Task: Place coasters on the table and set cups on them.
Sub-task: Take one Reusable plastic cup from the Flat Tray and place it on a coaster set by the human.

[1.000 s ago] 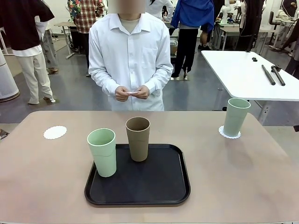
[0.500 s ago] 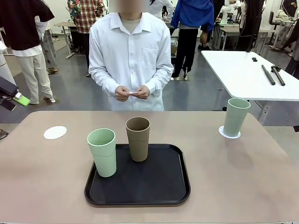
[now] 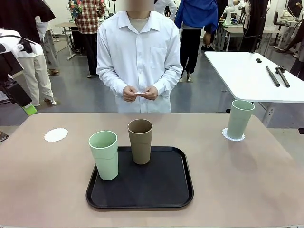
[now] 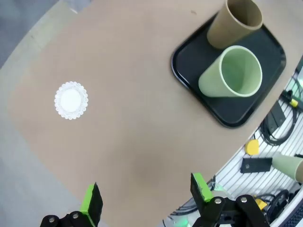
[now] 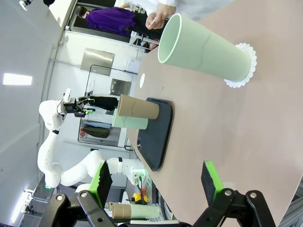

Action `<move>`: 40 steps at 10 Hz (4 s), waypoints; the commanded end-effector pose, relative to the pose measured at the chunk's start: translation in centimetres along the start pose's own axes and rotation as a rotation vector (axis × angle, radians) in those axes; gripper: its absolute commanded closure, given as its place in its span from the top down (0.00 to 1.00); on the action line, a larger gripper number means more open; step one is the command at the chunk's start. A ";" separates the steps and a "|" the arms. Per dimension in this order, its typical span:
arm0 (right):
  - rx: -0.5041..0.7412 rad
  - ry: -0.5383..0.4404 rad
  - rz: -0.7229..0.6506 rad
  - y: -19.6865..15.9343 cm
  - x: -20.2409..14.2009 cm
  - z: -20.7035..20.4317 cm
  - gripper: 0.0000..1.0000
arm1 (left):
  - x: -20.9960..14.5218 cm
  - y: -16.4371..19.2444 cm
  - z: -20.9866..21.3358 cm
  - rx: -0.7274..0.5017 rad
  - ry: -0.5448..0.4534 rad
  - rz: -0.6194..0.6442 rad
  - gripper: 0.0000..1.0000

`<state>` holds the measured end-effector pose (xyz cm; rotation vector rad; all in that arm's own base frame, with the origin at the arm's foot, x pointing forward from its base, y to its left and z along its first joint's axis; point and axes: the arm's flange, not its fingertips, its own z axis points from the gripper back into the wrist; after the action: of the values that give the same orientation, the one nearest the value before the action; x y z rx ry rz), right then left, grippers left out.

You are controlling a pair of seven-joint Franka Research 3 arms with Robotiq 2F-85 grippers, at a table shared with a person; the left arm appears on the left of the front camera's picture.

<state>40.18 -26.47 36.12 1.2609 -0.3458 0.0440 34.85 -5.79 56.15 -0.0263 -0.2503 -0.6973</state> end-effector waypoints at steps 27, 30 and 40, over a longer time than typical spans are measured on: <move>-0.004 -0.001 -0.016 0.1 0.1 0.1 1.00 | -4.5 4.7 -18.0 -0.745 -0.647 -0.149 1.00; -0.004 -0.001 -0.016 0.1 0.1 0.1 1.00 | -4.3 4.0 -18.0 -0.750 -0.626 -0.140 1.00; -0.004 -0.001 -0.016 0.1 0.1 0.1 1.00 | -5.1 3.8 -21.3 -0.826 -0.802 -0.368 1.00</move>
<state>40.16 -26.50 36.09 1.2611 -0.3460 0.0430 38.16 -2.17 35.85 -1.0046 -0.6532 -1.0280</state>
